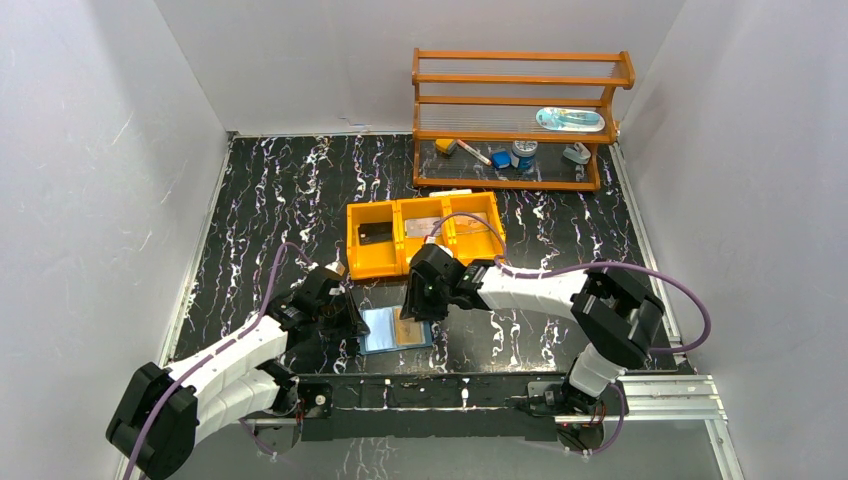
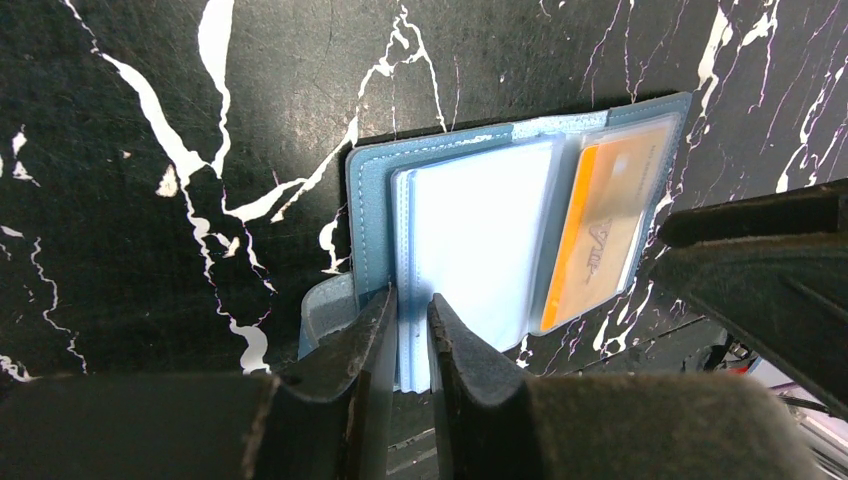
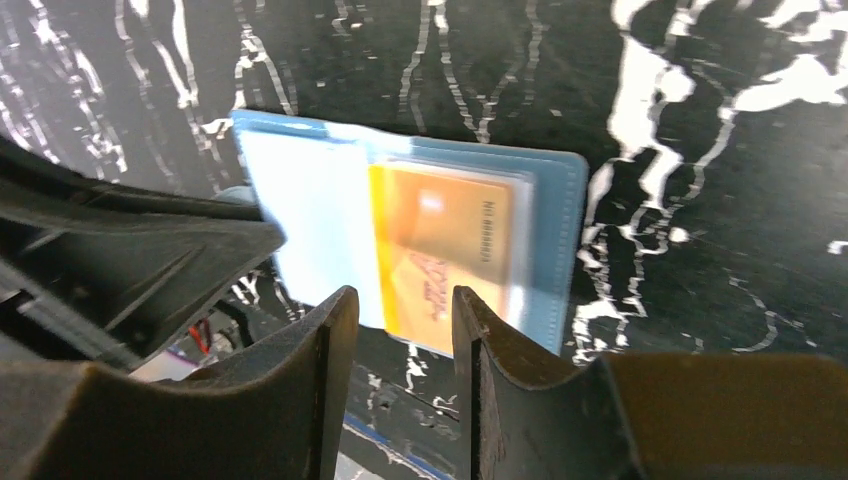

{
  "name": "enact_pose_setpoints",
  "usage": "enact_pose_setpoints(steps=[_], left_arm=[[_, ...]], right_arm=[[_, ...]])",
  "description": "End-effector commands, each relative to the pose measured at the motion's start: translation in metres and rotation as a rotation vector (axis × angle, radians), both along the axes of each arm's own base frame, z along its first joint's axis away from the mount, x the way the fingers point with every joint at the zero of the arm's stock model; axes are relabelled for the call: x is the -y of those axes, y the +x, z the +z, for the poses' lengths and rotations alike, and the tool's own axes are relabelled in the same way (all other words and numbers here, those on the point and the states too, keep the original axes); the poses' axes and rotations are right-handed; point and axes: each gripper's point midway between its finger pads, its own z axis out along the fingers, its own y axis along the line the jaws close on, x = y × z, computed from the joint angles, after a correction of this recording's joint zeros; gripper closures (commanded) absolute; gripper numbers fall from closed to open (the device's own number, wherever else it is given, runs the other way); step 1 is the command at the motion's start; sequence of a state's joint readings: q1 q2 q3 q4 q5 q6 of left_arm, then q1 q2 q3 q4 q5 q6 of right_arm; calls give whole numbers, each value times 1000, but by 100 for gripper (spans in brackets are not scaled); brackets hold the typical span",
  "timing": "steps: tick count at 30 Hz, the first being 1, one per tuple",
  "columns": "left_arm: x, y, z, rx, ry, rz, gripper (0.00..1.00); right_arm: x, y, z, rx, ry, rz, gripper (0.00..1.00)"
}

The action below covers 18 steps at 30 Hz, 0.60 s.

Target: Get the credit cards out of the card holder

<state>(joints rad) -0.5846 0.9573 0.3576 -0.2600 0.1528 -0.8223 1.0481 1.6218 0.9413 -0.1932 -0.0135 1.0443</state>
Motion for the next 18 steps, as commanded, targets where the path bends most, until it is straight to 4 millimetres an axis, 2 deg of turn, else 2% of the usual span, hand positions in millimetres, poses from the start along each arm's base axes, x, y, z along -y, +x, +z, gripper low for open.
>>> enact_pose_setpoints(steps=[1,18], left_arm=[[-2,-10,-4,-29,7,-20,83],[1,-10,-2,-30,-4,-35,83]], right_arm=[[18,6,1,27,-67,-43,52],[20,-6,-36,-58,-135,-8,49]])
